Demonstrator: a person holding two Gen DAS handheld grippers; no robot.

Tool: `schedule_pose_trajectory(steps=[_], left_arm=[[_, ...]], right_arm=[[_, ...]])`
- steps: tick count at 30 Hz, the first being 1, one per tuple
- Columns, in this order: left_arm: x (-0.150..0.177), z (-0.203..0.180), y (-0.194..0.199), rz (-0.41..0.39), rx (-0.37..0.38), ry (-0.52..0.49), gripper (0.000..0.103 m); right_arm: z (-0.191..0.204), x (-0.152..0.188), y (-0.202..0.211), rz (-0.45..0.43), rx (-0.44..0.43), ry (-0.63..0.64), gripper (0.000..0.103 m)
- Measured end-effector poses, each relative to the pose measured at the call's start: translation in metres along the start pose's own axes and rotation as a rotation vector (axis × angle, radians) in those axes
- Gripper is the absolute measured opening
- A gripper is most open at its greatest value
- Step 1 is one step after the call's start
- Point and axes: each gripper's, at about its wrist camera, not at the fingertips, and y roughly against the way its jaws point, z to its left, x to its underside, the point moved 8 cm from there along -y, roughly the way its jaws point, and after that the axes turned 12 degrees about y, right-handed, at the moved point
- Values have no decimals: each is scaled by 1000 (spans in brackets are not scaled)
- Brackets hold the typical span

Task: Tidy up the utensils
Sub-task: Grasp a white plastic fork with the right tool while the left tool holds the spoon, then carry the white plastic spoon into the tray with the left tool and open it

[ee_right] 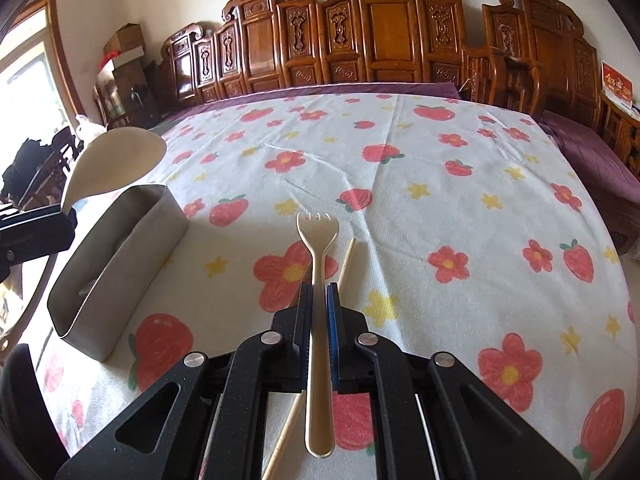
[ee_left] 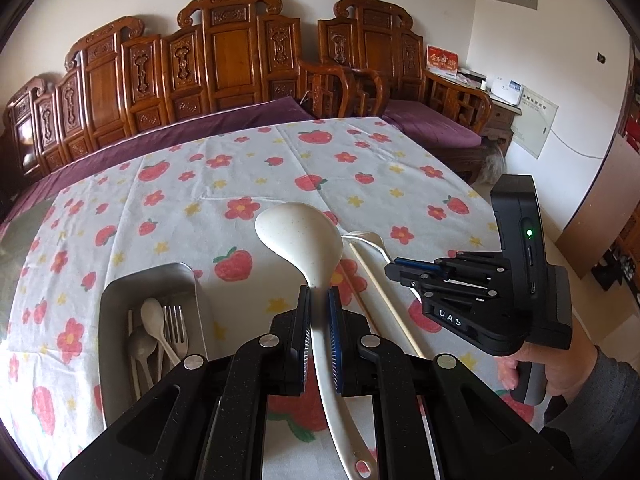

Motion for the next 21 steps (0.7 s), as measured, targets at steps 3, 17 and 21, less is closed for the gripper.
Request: schedule_pose_trajectory(steps=[3, 17, 21], left_arm=[[0, -6, 1, -1, -2, -5, 8], [-2, -8, -3, 7, -22, -6, 8], [-3, 5, 4, -1, -22, 13, 8]], right_arm=[[-2, 0, 4, -12, -1, -11, 9], [3, 2, 9, -17, -28, -21, 9], [9, 0, 12, -23, -35, -20, 9]])
